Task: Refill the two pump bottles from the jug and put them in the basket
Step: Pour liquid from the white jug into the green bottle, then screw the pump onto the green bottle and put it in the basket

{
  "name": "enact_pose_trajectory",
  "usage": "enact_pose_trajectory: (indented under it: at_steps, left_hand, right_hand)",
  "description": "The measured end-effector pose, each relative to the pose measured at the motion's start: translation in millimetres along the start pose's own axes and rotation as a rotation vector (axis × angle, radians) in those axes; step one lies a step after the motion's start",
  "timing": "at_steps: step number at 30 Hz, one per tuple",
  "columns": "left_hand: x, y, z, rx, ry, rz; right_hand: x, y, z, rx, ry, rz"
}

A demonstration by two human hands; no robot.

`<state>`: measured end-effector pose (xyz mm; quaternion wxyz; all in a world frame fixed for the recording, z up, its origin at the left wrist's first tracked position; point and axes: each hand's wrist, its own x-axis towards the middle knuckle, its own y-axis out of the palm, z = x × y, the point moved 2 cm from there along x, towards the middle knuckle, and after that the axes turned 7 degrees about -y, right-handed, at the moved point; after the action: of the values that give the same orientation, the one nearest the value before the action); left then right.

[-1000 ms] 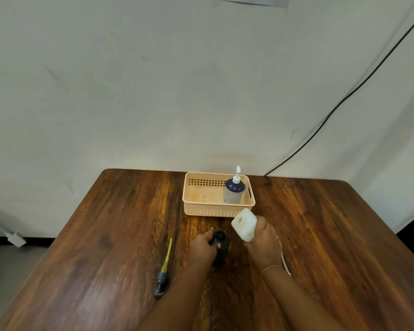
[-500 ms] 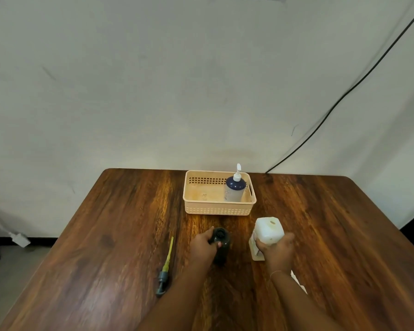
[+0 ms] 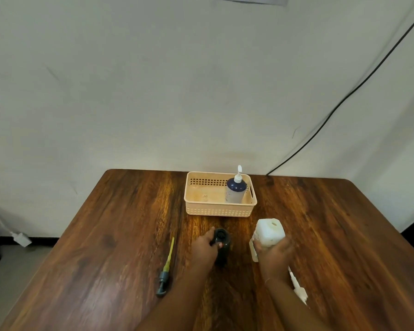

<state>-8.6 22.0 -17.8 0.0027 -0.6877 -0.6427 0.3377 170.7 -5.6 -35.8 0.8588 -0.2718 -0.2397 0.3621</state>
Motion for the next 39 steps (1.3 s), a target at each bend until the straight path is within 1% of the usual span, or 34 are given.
enact_pose_trajectory:
  at_steps: [2,3,4,7,9,10,11,12,14,15,17,19,21,24,25,30,31,34,36,39]
  left_hand:
    - [-1.2,-1.8,-0.5,0.002,0.011,-0.010]
    - [-1.6,-2.4,-0.9,-0.010,0.010,-0.004]
    - [-1.8,-2.9,-1.1,-0.028,0.007,0.006]
    - [-2.0,-8.5,0.9,-0.054,-0.005,0.022]
    - [-0.8,-19.4,5.8,-0.025,0.010,-0.026]
    - [0.7,-26.4,10.6,-0.012,0.026,-0.067]
    - [0.9,-35.1,15.8,-0.023,0.030,-0.102]
    - [1.8,-44.2,23.5,-0.041,0.015,-0.134]
    - [3.0,-62.7,42.3,-0.047,-0.068,-0.226]
    - [4.4,-71.5,53.6,-0.041,-0.117,-0.280]
    - [9.3,-84.4,79.5,-0.062,-0.215,-0.332]
    - [10.5,-90.7,101.3,-0.070,-0.301,-0.320]
    - [10.5,-92.0,115.5,-0.029,-0.340,-0.305]
    - [10.6,-87.0,123.8,-0.004,-0.339,-0.258]
    - [10.4,-85.2,123.8,0.000,-0.335,-0.248]
    - [11.9,-80.5,124.9,0.030,-0.318,-0.194]
    - [12.8,-81.1,125.4,0.019,-0.324,-0.196]
    - [10.8,-83.7,119.3,-0.077,-0.283,-0.176]
    - [9.6,-86.0,107.0,-0.133,-0.174,-0.121]
    - [3.8,-91.5,78.9,-0.224,-0.028,-0.058]
  right_hand:
    - [-14.1,0.5,16.7,-0.032,-0.041,-0.126]
    - [-23.3,1.6,26.9,-0.019,-0.086,-0.160]
    - [-33.7,5.7,36.6,0.004,-0.160,-0.158]
    - [-67.5,18.6,61.3,0.031,-0.397,-0.038]
    - [-85.1,31.5,72.3,-0.002,-0.481,0.015]
    - [-92.3,37.2,75.9,0.027,-0.498,0.031]
    - [-99.1,43.8,78.4,0.060,-0.489,0.068]
    - [-104.8,53.2,79.4,0.101,-0.441,0.185]
    - [-114.9,74.9,77.3,0.126,-0.289,0.536]
    - [-119.1,83.9,76.2,0.122,-0.220,0.655]
    - [-124.4,99.9,74.2,0.162,-0.052,0.796]
    - [-129.1,114.1,71.9,0.203,0.105,0.927]
    - [-134.5,123.6,73.3,0.280,0.159,1.024]
    - [-142.3,132.3,73.1,0.407,0.259,1.086]
    - [-144.9,137.9,71.5,0.439,0.263,1.116]
    - [-143.4,103.4,98.8,0.519,0.334,1.192]
    - [-139.5,98.7,98.8,0.511,0.310,1.190]
    - [-125.1,90.5,97.6,0.473,0.234,1.150]
    - [-114.4,86.2,97.7,0.451,0.215,1.076]
    - [-96.5,70.9,110.0,0.509,0.203,0.950]
